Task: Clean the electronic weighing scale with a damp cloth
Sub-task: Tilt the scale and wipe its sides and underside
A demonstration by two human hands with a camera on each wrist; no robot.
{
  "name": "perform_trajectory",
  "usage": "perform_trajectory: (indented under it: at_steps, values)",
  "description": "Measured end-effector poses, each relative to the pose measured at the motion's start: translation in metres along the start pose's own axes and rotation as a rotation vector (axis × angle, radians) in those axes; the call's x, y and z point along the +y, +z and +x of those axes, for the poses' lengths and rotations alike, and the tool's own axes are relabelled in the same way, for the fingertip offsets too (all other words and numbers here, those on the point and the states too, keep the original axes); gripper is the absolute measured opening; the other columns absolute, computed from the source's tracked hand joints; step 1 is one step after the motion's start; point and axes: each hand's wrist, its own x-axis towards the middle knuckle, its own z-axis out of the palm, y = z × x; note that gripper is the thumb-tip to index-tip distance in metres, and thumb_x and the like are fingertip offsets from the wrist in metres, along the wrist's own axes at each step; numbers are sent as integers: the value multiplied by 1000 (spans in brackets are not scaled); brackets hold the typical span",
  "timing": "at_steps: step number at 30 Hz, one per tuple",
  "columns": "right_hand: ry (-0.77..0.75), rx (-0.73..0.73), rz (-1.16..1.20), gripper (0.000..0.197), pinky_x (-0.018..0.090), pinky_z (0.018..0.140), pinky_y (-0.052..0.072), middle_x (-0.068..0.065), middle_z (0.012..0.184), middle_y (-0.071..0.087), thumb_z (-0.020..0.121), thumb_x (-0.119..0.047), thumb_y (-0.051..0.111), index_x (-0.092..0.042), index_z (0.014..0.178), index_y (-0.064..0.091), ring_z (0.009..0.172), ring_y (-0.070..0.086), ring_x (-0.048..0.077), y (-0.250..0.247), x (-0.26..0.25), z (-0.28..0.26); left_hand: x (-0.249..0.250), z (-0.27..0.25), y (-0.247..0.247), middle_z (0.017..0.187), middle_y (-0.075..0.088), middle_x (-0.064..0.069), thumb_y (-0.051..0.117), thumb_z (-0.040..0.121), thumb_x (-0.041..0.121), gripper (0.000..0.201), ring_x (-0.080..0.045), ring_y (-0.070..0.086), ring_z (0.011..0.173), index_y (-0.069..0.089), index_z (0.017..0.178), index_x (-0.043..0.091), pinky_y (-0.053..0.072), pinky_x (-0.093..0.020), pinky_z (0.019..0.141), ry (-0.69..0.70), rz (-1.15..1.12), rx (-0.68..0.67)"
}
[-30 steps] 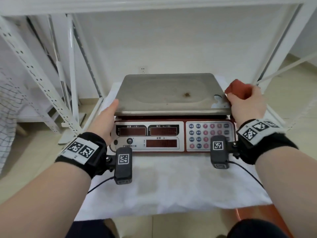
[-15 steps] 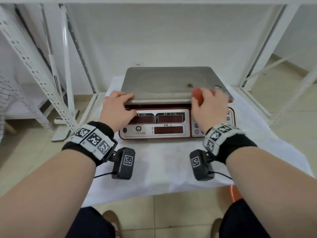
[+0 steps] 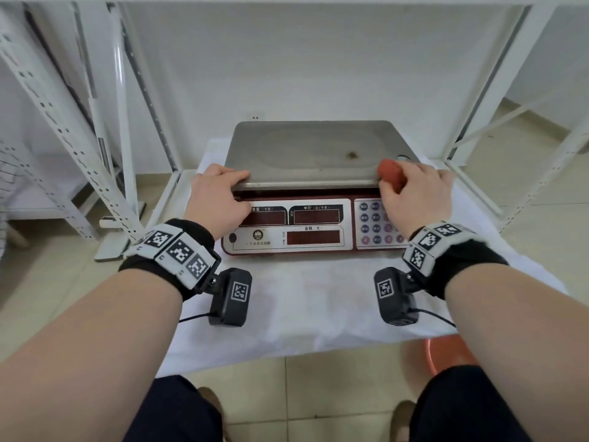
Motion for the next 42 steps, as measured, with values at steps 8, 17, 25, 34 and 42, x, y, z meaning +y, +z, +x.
perform_trajectory:
  at_steps: [8,17,25,34,42]
  values:
    - [-286,-188,-90,54,40,98,33,11,134,50,88,-52,41,-28,136,43,117,39,36,22,-102,-22,-11,6,-2,131,48,-3,62,79,17,59,-24,39,124,49,136,24,27,-28,106,24,40,-56]
    - [-478,-243,-9,47,38,99,31,-10,137,49,85,-40,53,-44,131,45,121,40,26,19,-118,-26,-10,6,-12,123,51,-11,57,75,25,76,-27,43,118,31,146,23,29,-24,96,30,11,-134]
    - [-241,-142,178,44,36,102,36,6,127,57,83,-29,50,-22,127,55,118,49,27,16,-85,-16,-13,5,-7,128,46,-6,60,75,7,82,-23,38,121,27,148,26,27,-21,97,22,3,-132]
    - [-578,-218,334,51,34,102,38,2,137,50,80,-12,58,-27,129,56,127,44,25,46,-154,-44,-25,-1,-19,143,42,-3,48,81,-12,82,-15,40,130,19,150,22,29,-19,101,22,-286,-203]
    - [-1048,-326,75,36,52,101,36,9,133,54,76,-10,64,-21,111,69,124,43,38,56,-156,-48,-30,-19,-9,129,38,-5,43,76,-12,81,-17,45,115,29,147,24,36,-29,106,-26,-326,-36]
